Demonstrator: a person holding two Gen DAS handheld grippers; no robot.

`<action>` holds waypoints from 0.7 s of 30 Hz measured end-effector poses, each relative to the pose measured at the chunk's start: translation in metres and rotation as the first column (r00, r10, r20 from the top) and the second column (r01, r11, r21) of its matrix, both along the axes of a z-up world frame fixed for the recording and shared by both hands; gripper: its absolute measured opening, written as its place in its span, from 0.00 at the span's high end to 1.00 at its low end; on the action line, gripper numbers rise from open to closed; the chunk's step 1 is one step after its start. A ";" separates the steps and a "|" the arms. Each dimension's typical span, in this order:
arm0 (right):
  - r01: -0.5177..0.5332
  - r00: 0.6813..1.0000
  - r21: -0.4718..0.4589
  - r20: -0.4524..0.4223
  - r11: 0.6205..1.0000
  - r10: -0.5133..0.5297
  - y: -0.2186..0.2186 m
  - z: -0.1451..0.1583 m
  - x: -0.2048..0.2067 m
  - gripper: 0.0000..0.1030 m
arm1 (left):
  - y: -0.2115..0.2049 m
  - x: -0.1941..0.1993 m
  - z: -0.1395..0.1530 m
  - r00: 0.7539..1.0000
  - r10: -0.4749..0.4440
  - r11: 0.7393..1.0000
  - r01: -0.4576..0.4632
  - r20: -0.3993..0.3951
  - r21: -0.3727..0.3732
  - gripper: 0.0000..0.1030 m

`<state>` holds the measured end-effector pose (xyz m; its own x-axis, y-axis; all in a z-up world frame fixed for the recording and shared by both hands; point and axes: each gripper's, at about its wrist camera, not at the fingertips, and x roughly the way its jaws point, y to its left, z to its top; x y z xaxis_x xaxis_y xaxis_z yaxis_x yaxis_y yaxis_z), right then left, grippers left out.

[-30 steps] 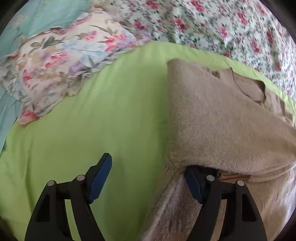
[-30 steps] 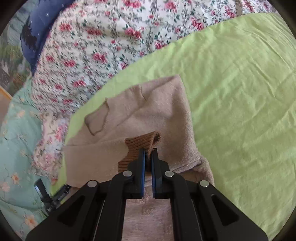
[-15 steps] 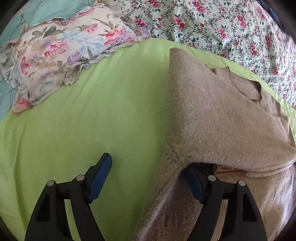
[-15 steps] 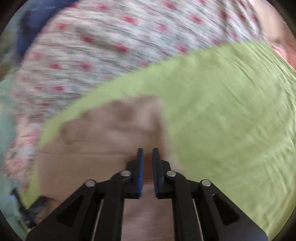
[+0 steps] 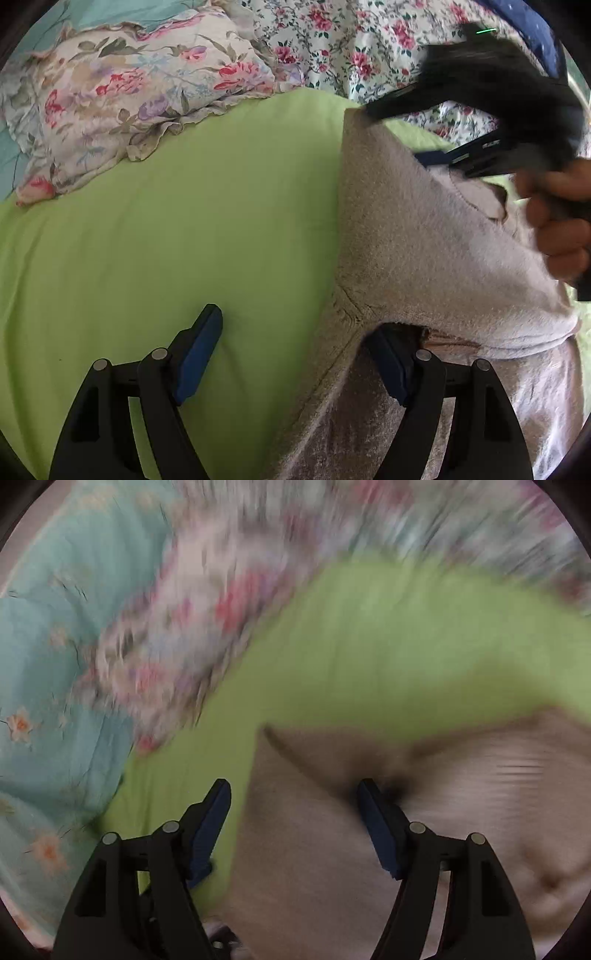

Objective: Fold small clothes

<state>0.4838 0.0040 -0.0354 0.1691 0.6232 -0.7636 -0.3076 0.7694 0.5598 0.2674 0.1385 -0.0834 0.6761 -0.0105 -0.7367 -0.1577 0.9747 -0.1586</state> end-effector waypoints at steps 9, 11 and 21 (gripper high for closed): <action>0.221 0.959 0.510 0.040 0.831 -0.279 -0.045 -0.006 -0.003 0.29 | 0.005 -0.006 0.005 0.998 -0.041 0.996 0.045 0.042 -0.081 0.25; 0.254 0.945 0.444 0.078 0.860 -0.319 -0.069 0.008 -0.022 0.29 | 0.009 -0.012 0.010 0.993 -0.105 0.982 0.113 0.060 -0.150 0.25; 0.582 0.774 0.028 0.287 0.812 -0.565 -0.274 0.042 -0.204 0.29 | 0.027 0.040 0.028 0.989 -0.144 0.963 0.145 0.020 -0.225 0.23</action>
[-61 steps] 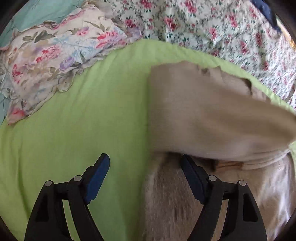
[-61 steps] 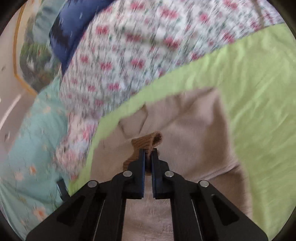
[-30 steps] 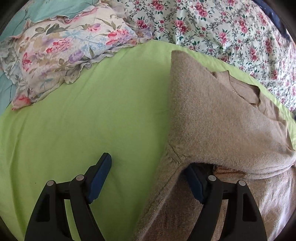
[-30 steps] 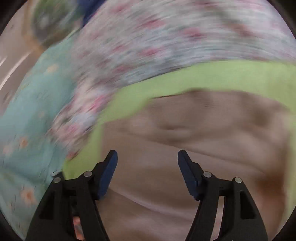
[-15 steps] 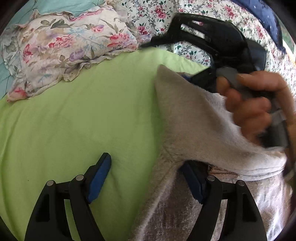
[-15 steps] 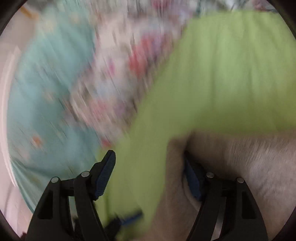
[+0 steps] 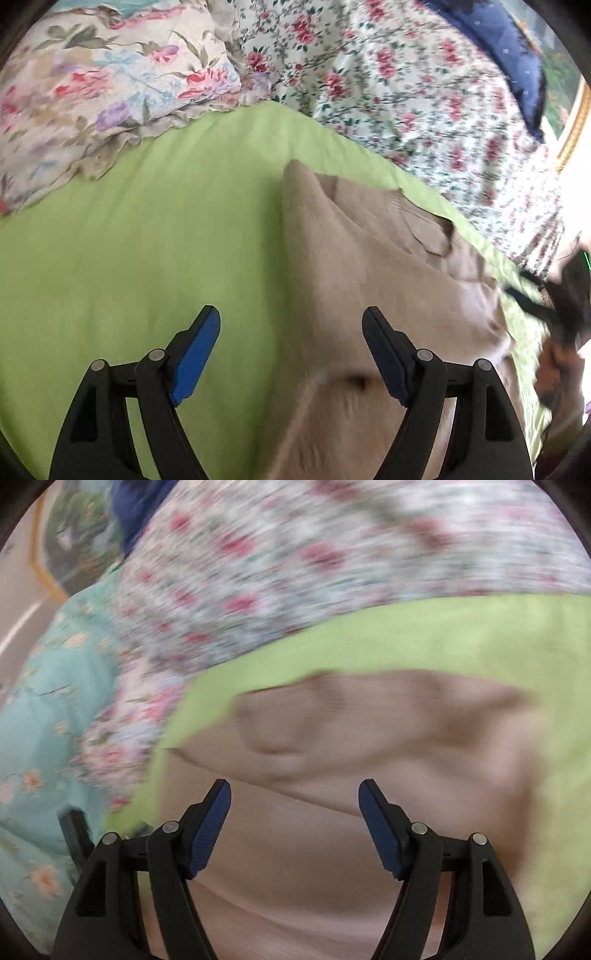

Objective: Fold small clothes

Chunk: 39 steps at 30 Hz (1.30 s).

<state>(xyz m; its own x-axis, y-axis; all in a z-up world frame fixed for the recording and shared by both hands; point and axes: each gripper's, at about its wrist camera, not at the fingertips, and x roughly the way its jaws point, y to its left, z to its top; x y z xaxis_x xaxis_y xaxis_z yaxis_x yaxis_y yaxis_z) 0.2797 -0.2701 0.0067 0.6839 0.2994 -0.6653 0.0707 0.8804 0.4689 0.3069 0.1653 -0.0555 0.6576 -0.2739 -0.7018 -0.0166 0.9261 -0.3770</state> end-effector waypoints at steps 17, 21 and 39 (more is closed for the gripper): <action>0.162 0.985 0.032 0.061 0.986 -0.164 -0.048 0.012 -0.066 0.93 | -0.019 0.070 -0.014 0.994 -0.026 0.992 0.039 -0.107 0.123 0.23; 0.204 0.977 -0.080 -0.043 0.976 -0.208 -0.052 -0.004 -0.061 0.93 | -0.031 0.075 -0.019 0.994 -0.029 0.984 0.047 -0.108 0.170 0.22; 0.038 0.995 -0.322 -0.074 0.946 -0.065 0.020 -0.013 -0.051 0.80 | -0.021 0.088 -0.021 0.994 0.051 0.976 -0.029 -0.101 0.214 0.21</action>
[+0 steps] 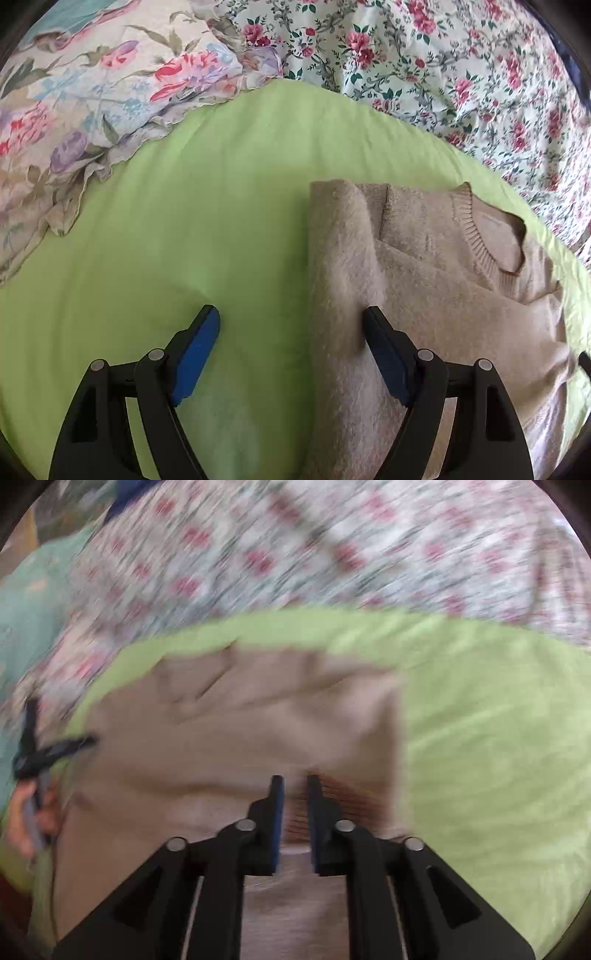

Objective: Fold small clothes

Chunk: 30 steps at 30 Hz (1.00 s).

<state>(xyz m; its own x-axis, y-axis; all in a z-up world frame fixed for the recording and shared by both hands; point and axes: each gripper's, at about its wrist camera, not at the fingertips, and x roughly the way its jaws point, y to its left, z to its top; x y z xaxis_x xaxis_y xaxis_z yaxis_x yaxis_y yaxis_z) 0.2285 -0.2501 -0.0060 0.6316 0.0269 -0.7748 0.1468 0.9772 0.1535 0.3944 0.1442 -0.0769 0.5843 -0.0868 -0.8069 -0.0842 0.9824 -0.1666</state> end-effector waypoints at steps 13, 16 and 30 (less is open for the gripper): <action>0.241 0.970 0.115 -0.005 0.964 -0.242 -0.070 0.024 -0.097 0.56 | 0.018 -0.108 0.025 0.998 -0.064 0.997 0.064 -0.016 -0.032 0.22; 0.167 0.986 0.143 0.002 0.976 -0.169 -0.057 0.032 -0.132 0.44 | 0.020 -0.168 0.033 0.994 -0.105 0.991 0.105 0.000 -0.080 0.22; 0.064 0.998 0.362 -0.025 0.930 -0.058 -0.037 -0.004 -0.278 0.43 | -0.001 -0.347 -0.011 0.959 -0.275 0.922 0.243 -0.069 -0.301 0.21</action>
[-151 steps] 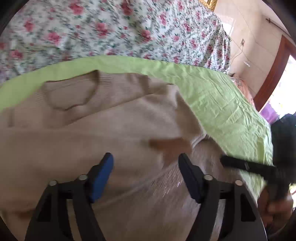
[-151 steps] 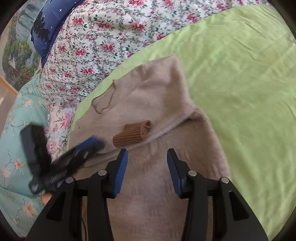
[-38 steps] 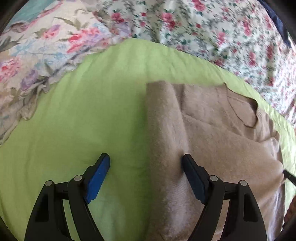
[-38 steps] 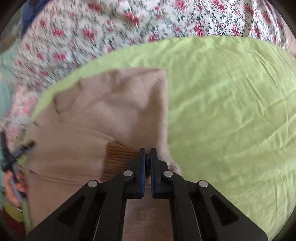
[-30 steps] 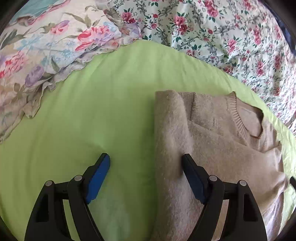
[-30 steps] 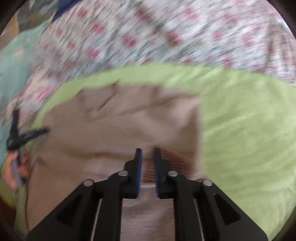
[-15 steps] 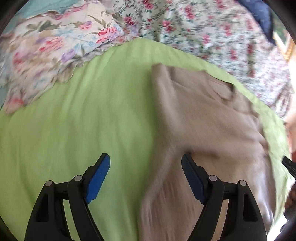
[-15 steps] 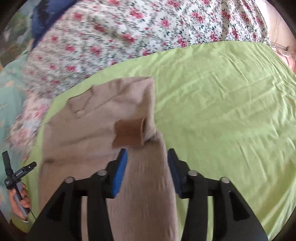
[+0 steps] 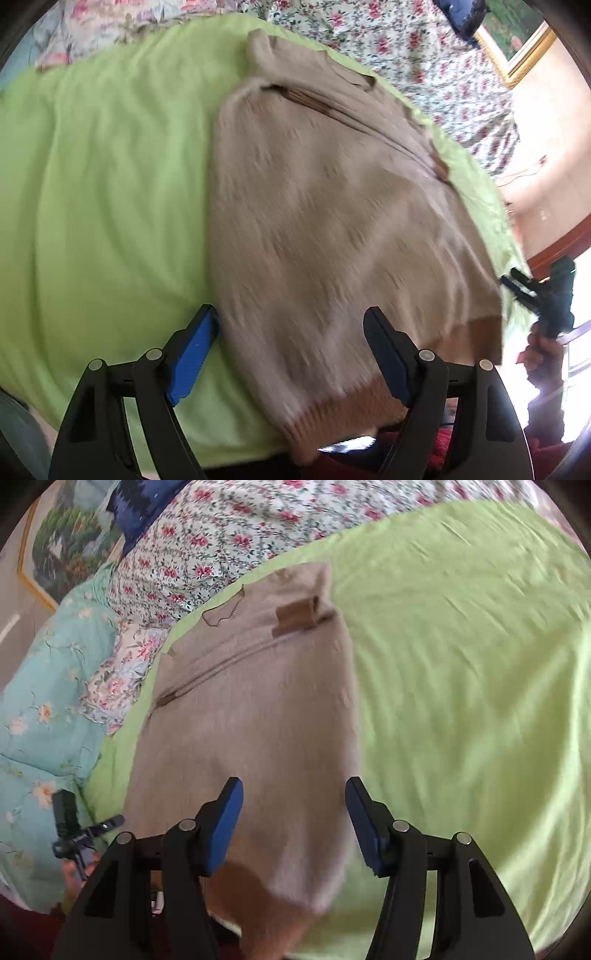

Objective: Fold small clothes

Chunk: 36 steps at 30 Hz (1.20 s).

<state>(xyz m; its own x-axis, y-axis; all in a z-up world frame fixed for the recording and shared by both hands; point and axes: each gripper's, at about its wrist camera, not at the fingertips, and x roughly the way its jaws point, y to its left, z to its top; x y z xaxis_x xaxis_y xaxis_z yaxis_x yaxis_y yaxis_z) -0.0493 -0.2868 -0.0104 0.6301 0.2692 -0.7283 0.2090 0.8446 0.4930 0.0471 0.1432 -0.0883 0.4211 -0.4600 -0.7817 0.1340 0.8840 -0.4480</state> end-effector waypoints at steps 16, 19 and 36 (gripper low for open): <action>-0.079 0.997 0.264 0.042 0.961 0.070 -0.002 -0.043 -0.032 0.91 | -0.004 -0.027 -0.018 0.997 -0.073 0.976 0.077 0.023 -0.202 0.84; -0.039 0.999 0.236 0.037 0.971 0.031 -0.011 -0.035 -0.046 0.92 | 0.001 -0.029 -0.013 0.997 -0.069 0.980 0.071 0.019 -0.184 0.90; -0.209 0.978 0.142 0.003 0.968 0.210 0.006 -0.042 -0.043 0.66 | 0.004 -0.038 -0.024 0.991 -0.134 0.974 0.134 0.013 -0.182 0.58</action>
